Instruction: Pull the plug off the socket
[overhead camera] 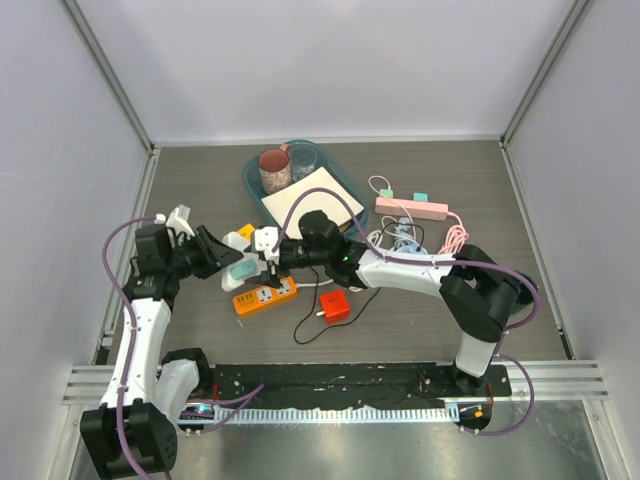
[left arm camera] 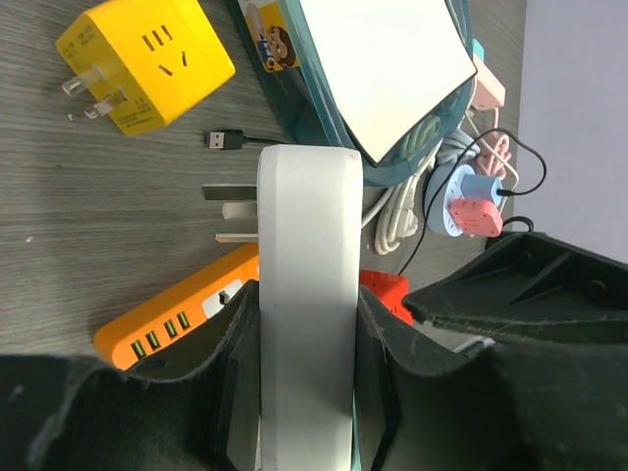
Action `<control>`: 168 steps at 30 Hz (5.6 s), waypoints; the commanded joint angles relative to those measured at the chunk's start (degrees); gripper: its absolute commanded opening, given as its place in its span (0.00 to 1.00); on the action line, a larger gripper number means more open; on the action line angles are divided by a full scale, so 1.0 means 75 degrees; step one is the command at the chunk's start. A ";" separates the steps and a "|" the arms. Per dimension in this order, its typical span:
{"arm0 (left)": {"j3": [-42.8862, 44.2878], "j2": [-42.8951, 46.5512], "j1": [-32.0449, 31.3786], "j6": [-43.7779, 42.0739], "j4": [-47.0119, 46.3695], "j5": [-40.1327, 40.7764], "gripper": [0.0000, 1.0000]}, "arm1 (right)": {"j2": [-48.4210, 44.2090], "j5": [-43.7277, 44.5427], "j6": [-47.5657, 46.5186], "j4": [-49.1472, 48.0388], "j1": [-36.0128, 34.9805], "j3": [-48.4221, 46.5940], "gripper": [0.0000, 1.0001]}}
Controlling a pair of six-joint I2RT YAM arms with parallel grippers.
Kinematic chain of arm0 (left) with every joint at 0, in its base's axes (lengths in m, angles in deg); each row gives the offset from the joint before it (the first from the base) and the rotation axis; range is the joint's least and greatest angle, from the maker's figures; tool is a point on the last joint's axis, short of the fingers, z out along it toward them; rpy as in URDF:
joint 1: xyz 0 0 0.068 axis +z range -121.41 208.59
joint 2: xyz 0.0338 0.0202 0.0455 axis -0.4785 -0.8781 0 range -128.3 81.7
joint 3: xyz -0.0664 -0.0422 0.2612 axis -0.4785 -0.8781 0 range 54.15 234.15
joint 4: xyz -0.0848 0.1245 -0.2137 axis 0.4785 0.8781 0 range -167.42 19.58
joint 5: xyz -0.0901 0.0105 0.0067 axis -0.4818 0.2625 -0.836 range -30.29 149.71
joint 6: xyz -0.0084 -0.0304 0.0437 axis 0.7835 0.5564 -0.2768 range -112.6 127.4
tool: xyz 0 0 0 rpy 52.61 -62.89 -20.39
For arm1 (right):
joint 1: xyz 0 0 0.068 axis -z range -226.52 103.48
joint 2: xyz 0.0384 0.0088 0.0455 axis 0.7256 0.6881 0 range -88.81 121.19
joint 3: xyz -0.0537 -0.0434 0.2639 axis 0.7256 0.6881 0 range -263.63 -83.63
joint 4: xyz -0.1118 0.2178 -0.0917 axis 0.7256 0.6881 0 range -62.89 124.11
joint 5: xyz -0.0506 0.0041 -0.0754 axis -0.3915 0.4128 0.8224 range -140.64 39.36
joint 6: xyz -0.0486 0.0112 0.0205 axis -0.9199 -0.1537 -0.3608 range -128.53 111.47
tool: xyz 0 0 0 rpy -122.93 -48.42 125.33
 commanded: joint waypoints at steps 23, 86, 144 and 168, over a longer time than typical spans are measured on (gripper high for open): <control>-0.0066 -0.0227 -0.0184 -0.0144 -0.0473 0.0139 0.00 | -0.1075 0.0201 -0.0794 -0.1776 -0.0207 0.0795 0.01; 0.0345 -0.3238 0.0977 0.2012 -0.4246 0.3022 0.02 | -0.1007 0.0857 0.5712 0.0667 -0.0416 0.2296 0.01; 0.0977 -0.1539 -0.0183 0.0371 -0.1047 0.1043 1.00 | -0.4462 0.7618 0.4177 0.6808 0.1797 0.0936 0.66; 0.0789 -0.1457 -0.0254 0.0606 -0.1282 0.0785 1.00 | -0.3654 0.5779 0.3533 0.7583 0.3662 0.1921 0.60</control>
